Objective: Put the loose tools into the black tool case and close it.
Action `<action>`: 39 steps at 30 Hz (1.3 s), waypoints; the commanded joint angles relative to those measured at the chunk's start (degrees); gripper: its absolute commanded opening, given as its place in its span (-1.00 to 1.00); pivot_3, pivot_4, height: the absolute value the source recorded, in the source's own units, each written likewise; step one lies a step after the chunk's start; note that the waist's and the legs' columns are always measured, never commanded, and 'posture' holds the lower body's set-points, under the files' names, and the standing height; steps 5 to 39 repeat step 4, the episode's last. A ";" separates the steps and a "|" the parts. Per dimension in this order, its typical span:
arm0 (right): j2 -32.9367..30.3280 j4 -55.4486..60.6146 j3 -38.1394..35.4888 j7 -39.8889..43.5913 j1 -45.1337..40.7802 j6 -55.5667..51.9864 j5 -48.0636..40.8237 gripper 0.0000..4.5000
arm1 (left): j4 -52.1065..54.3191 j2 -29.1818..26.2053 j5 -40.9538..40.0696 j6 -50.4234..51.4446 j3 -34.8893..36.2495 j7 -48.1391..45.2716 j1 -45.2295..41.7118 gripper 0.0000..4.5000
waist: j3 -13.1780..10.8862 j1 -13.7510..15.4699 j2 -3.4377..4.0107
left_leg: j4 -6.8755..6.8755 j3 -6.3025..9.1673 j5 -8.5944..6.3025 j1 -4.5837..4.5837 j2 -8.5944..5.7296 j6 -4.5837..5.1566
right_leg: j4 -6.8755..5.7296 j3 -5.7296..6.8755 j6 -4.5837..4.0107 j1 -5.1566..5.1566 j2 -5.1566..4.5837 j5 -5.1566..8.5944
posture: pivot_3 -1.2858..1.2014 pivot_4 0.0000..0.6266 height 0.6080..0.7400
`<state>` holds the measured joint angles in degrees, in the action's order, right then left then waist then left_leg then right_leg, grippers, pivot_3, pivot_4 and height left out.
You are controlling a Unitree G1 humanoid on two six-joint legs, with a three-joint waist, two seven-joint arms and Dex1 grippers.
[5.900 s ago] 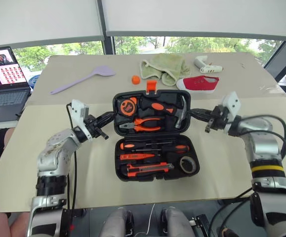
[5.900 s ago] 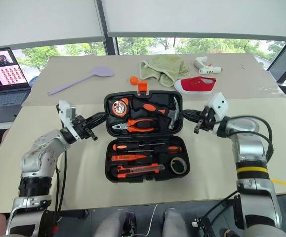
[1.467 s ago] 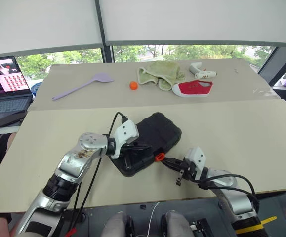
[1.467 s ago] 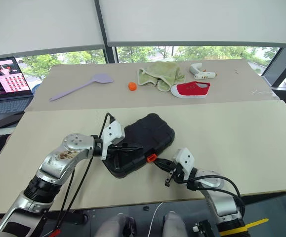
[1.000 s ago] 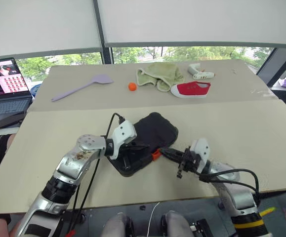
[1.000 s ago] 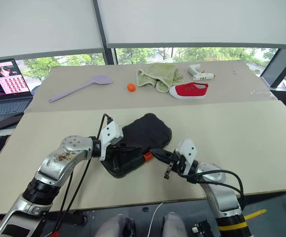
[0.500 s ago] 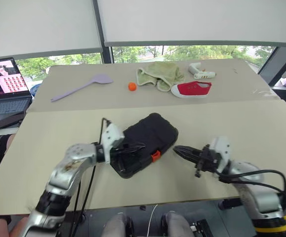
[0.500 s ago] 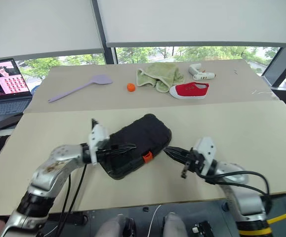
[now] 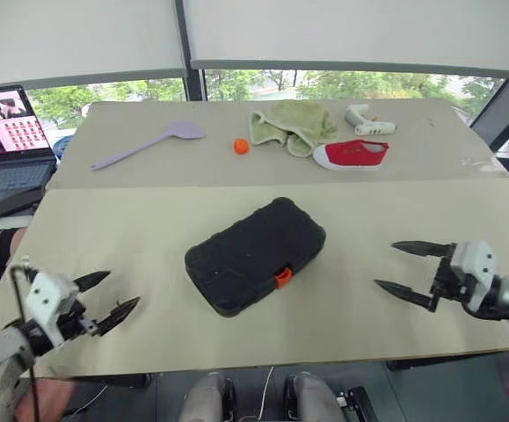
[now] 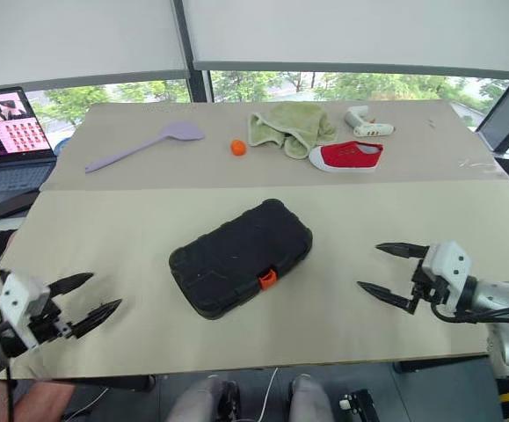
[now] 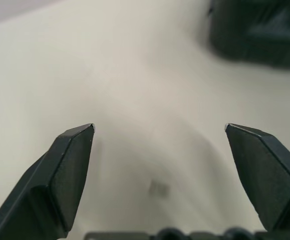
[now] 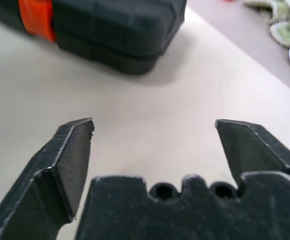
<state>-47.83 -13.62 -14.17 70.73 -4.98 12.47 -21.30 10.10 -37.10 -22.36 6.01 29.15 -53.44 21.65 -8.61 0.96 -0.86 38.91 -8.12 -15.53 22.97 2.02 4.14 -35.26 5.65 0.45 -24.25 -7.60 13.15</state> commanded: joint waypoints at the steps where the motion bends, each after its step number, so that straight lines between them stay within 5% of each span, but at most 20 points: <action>1: 0.54 -3.39 0.33 0.78 -2.97 5.29 1.34 0.99 | 0.69 0.80 0.81 -2.87 1.82 2.74 0.12 1.00 | -0.02 0.08 0.02 | 0.00 0.01 -0.11 0.01 0.00 -0.18 | 0.07 0.00 -0.01 0.01 -0.06 -0.07 | 0.03 -0.52 1.00; 39: 1.67 -5.90 1.91 0.89 -5.04 8.01 2.58 0.99 | 1.05 1.38 1.22 -4.02 1.81 4.25 0.09 1.00 | -0.02 -0.15 0.02 | 0.00 0.00 -0.08 0.10 0.01 -0.22 | 0.07 -0.03 0.03 0.12 -0.05 -0.18 | 0.03 -0.52 1.00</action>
